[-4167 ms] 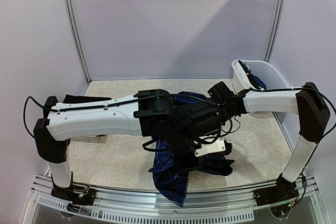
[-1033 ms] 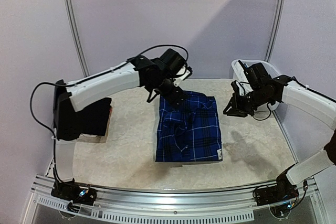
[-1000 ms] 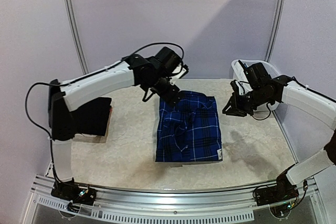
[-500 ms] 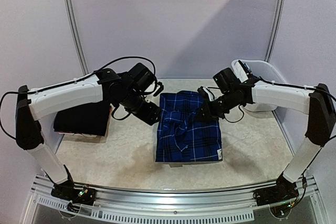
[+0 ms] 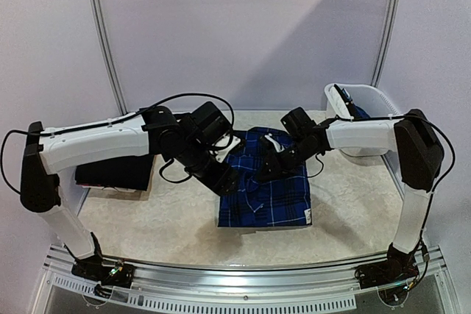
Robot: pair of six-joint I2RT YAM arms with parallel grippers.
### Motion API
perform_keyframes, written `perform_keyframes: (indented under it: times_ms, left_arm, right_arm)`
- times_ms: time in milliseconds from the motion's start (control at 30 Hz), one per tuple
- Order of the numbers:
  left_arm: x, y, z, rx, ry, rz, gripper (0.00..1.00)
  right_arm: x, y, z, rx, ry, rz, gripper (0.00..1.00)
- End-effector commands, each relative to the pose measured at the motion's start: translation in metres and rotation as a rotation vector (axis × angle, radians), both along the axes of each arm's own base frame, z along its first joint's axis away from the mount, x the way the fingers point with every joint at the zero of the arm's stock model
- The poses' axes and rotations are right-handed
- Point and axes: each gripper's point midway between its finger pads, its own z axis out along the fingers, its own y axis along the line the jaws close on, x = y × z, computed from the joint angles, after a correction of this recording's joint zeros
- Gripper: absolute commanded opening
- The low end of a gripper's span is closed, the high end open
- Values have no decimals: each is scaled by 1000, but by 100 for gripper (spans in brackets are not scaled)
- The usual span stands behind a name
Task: Fold and stack the mixed laundry pile
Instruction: Smooth out the 2/3-rectangle-folded shirt at the center of the board.
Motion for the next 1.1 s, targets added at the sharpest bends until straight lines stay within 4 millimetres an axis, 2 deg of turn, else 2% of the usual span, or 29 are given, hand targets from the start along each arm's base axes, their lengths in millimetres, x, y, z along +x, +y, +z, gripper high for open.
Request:
perform_keyframes:
  times_ms: [0,100,300,467,567,667,867,933,1067]
  left_arm:
    - [-13,-9,-1,33,45,-31,69]
    - [-19,-14,-7,63,51,-54,69]
    - [-29,-24,-28,103,50,-75,69]
    - [-32,-33,-39,101,61,-62,69]
    - [-32,-35,-42,93,65,-43,69]
    - [-24,-30,-41,115,29,-4,69]
    - [-17,-30,-38,124,-19,23,70]
    - [-18,-31,-39,134,-31,7,70]
    - [-18,-31,-39,182,-59,-37,70]
  right_arm:
    - [8,8,-13,55,-9,58,18]
    - [20,0,-31,80,11,45,18]
    - [42,-13,-56,95,45,25,20]
    - [40,-14,-80,128,103,43,22]
    - [38,-13,-88,140,137,35,22]
    - [39,-13,-79,135,145,30,24]
    - [48,-16,-30,105,52,15,31]
    - [49,-21,-11,88,10,0,34]
    - [43,-37,3,31,-33,-45,38]
